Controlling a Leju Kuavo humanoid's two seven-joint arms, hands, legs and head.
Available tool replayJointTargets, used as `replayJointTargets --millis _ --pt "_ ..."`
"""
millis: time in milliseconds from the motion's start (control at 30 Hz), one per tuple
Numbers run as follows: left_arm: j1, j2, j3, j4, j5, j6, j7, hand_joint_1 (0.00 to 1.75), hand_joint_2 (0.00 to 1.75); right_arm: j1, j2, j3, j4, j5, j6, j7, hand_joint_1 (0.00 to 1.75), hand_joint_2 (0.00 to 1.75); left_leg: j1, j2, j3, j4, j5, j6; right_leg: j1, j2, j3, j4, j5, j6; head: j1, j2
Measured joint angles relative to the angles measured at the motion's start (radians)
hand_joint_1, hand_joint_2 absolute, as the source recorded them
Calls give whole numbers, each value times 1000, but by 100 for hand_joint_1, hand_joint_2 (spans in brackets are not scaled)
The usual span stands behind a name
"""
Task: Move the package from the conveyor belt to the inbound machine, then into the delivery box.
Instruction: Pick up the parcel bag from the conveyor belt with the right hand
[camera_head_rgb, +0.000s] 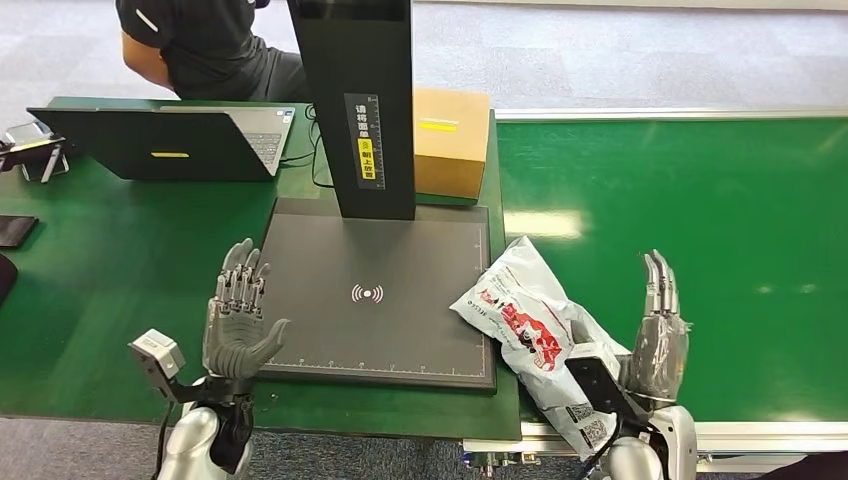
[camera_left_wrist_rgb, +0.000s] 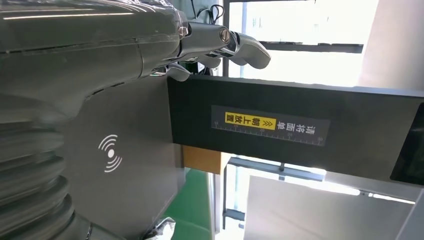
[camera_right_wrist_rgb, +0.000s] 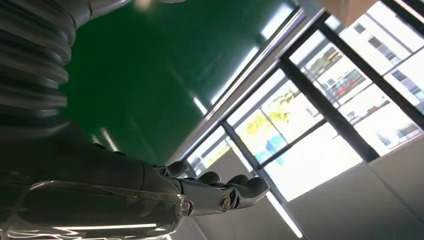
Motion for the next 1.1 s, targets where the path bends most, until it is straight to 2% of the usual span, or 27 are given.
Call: replayJointTargets --millis 133,333,500,600,833,867,967,1000,1100 --pt "0 -4 0 0 -2 -2 1 0 175 10 11 -29 0 80 43 89 0 175 0 0 0 0 0 0 0 0 0 0 0 0 0 0" --pt "-1 -5 1 1 -11 -6 5 0 175 -17 14 -63 110 113 339 293 0 175 0 0 0 0 0 0 0 0 0 0 0 0 0 0" --pt "-3 -5 0 3 -26 -6 11 0 175 -34 14 -63 183 102 468 348 0 175 0 1 0 0 0 0 0 1 0 0 0 0 0 0" --pt "-5 -5 -1 4 -29 -7 16 0 175 -42 14 -63 216 68 513 360 0 175 0 1 0 0 0 0 0 1 0 0 0 0 0 0" --pt "-7 -5 -1 6 -30 -10 31 0 175 -57 12 -63 266 49 525 397 0 175 0 1 1 0 0 0 0 1 1 0 0 0 0 0" --pt "-7 -5 -1 6 -31 -10 33 0 175 -60 11 -63 273 48 528 401 21 175 0 1 1 0 0 0 0 1 1 0 0 0 0 0" --pt "-7 -5 -1 6 -31 -12 35 0 175 -67 9 -64 290 15 545 395 151 175 0 1 2 0 0 0 0 1 1 0 0 0 0 0" --pt "-7 -5 -1 6 -31 -12 36 0 175 -68 8 -65 295 -5 552 387 175 175 0 1 2 0 0 0 0 1 1 0 0 0 0 0" --pt "-7 -5 -1 7 -31 -14 37 0 175 -70 6 -69 311 -68 570 349 175 175 0 1 2 0 0 0 0 1 1 0 0 0 0 0"
